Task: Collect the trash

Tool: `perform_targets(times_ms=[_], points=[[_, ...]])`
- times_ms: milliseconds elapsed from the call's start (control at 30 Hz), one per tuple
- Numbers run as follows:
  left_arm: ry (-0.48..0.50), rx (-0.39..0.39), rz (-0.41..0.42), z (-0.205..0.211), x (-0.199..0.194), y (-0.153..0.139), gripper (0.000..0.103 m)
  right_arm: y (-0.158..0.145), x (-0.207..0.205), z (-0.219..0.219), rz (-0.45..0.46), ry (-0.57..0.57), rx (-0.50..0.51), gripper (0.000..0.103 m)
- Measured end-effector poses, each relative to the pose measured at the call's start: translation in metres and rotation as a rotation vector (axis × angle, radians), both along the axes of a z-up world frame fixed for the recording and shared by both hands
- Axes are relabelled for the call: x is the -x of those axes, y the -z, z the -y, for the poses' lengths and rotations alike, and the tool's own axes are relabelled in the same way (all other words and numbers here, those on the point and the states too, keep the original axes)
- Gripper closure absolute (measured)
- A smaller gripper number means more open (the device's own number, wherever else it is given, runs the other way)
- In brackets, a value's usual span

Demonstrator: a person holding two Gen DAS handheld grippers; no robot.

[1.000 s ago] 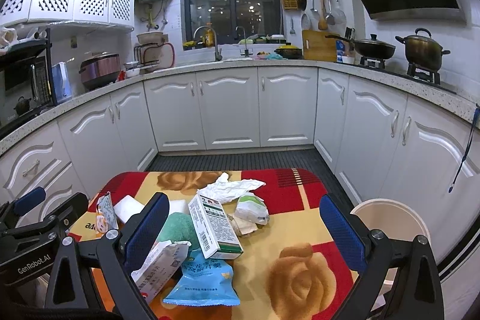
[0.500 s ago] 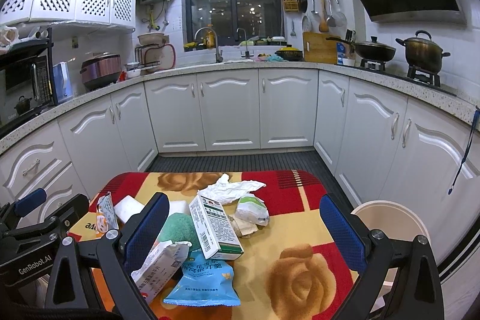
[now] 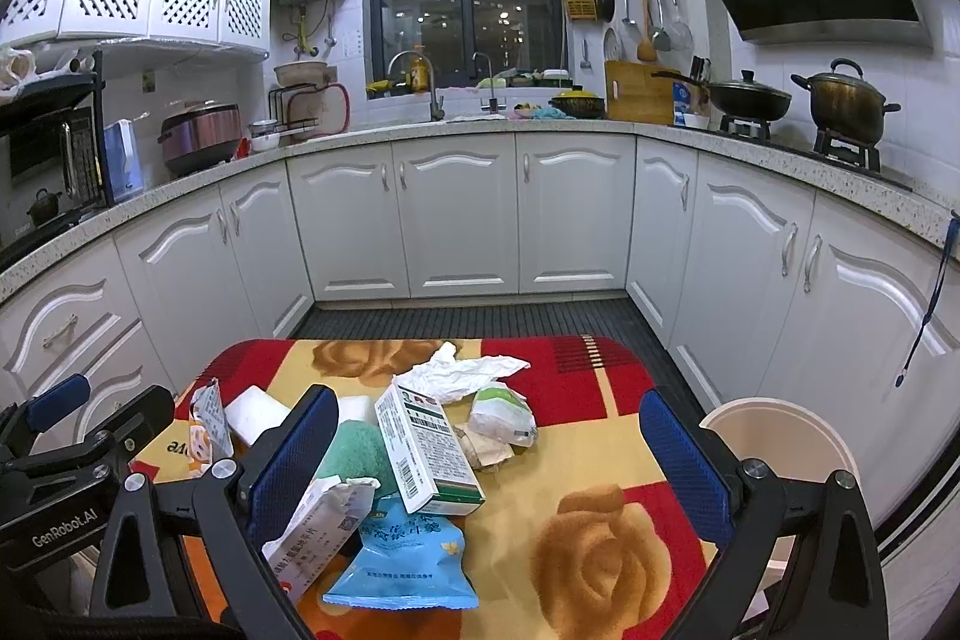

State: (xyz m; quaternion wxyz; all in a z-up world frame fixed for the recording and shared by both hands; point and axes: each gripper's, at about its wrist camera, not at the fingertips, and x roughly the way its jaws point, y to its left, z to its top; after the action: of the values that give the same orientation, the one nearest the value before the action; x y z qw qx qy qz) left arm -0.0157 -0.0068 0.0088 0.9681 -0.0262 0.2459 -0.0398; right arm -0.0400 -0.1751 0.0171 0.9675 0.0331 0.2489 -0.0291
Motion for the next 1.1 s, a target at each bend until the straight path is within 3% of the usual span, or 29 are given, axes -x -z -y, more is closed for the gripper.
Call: perform_targets(times_ms=[1100], points=[[-0.007,-0.010,-0.012,0.0022,-0.0007,0.0067,0.000,0.0045,0.0000,0.0085,-0.025,0.004,0.008,0.003]])
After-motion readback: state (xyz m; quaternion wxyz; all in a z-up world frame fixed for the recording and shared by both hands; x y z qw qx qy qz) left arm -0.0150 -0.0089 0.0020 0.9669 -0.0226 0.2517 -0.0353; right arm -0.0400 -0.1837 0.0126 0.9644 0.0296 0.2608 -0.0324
